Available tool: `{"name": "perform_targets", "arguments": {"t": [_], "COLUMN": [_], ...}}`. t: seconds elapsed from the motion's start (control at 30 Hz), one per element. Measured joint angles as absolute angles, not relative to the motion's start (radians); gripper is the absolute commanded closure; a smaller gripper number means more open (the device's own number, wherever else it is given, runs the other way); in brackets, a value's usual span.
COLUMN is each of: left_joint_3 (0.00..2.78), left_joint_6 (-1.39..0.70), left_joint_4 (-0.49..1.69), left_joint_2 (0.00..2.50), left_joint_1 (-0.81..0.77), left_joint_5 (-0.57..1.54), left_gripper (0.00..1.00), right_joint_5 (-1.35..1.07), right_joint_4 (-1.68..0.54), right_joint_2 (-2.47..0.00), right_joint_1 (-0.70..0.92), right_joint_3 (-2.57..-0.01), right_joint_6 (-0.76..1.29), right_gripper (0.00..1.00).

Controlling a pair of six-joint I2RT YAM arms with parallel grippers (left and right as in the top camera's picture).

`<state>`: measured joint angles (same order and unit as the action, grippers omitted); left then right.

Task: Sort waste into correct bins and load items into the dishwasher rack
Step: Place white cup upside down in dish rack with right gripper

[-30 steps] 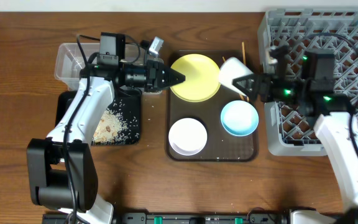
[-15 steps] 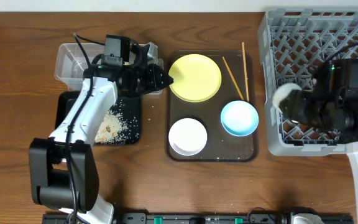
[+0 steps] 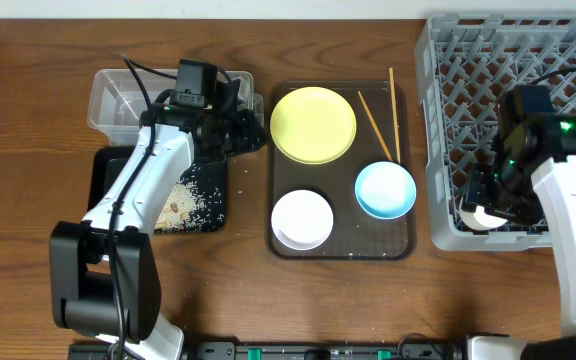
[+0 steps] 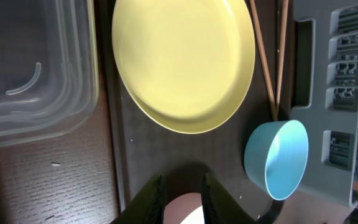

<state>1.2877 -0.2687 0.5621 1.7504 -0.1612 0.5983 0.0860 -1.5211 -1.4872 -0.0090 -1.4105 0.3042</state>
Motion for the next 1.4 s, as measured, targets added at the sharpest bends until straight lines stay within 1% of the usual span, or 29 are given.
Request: {"name": "perform_targets", "arguments": {"t": [0.3, 0.57, 0.83, 0.9, 1.03, 1.13, 1.17, 1.4], "left_joint_3": [1.288, 1.288, 1.288, 1.288, 1.288, 1.288, 1.288, 1.288], "left_joint_6": [-0.269, -0.269, -0.269, -0.269, -0.269, -0.269, -0.269, -0.269], "left_joint_4": [0.568, 0.577, 0.576, 0.577, 0.577, 0.577, 0.577, 0.577], "left_joint_2": [1.750, 1.750, 1.750, 1.750, 1.750, 1.750, 1.750, 1.750], "left_joint_1": [-0.161, -0.161, -0.161, -0.161, -0.161, -0.161, -0.161, -0.161], "left_joint_5": [0.595, 0.595, 0.595, 0.595, 0.595, 0.595, 0.595, 0.595], "left_gripper": [0.77, 0.77, 0.77, 0.77, 0.77, 0.76, 0.76, 0.76], "right_joint_5": [0.117, 0.136, 0.131, 0.127, 0.123, 0.120, 0.120, 0.117], "right_joint_4": [-1.500, -1.461, -1.440, -1.443, -1.449, -1.450, -1.450, -1.446], "right_joint_2": [-1.558, -1.599, -1.634, -1.641, -1.660, -1.669, -1.671, -1.672], "right_joint_1": [-0.009, -0.043, -0.045, -0.045, -0.045, -0.045, -0.045, -0.045], "right_joint_3": [-1.411, -1.410, -1.408, -1.408, -1.407, -1.405, -1.405, -1.405], "right_joint_6": [0.304, 0.305, 0.304, 0.303, 0.303, 0.302, 0.301, 0.300], "right_gripper": [0.46, 0.50, 0.46, 0.42, 0.25, 0.17, 0.13, 0.05]}}
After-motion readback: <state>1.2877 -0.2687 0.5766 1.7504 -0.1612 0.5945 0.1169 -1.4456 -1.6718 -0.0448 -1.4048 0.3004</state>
